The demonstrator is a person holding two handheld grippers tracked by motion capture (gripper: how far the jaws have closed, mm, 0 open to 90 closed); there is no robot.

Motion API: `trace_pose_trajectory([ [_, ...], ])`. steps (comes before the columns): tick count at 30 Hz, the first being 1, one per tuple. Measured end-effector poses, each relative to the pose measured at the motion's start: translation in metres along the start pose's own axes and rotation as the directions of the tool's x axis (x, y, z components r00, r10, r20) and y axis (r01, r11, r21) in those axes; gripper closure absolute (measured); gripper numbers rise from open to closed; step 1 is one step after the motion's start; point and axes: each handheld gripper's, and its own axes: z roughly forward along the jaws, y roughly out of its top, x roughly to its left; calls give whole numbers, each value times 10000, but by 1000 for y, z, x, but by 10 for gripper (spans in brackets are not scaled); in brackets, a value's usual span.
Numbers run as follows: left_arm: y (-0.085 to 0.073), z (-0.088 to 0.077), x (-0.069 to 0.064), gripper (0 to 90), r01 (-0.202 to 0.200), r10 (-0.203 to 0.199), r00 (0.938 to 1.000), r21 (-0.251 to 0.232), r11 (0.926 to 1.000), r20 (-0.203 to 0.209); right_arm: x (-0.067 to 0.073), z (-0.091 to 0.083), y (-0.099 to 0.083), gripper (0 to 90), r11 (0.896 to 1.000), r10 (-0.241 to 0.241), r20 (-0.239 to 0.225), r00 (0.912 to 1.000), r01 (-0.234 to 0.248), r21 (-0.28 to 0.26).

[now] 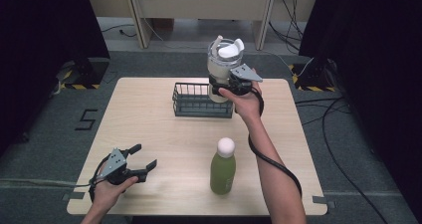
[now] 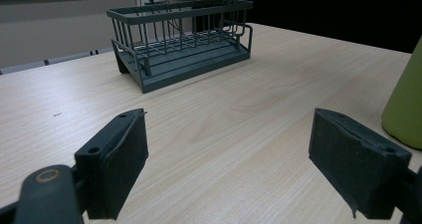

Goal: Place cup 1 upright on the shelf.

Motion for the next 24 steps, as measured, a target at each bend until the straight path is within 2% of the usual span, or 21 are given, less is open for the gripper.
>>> trace_pose_trajectory([
  [24,0,0,1,150,28,-28,10000,-31,10000,-2,-10,37,-8,104,9986,186,603,9980,-215,481],
])
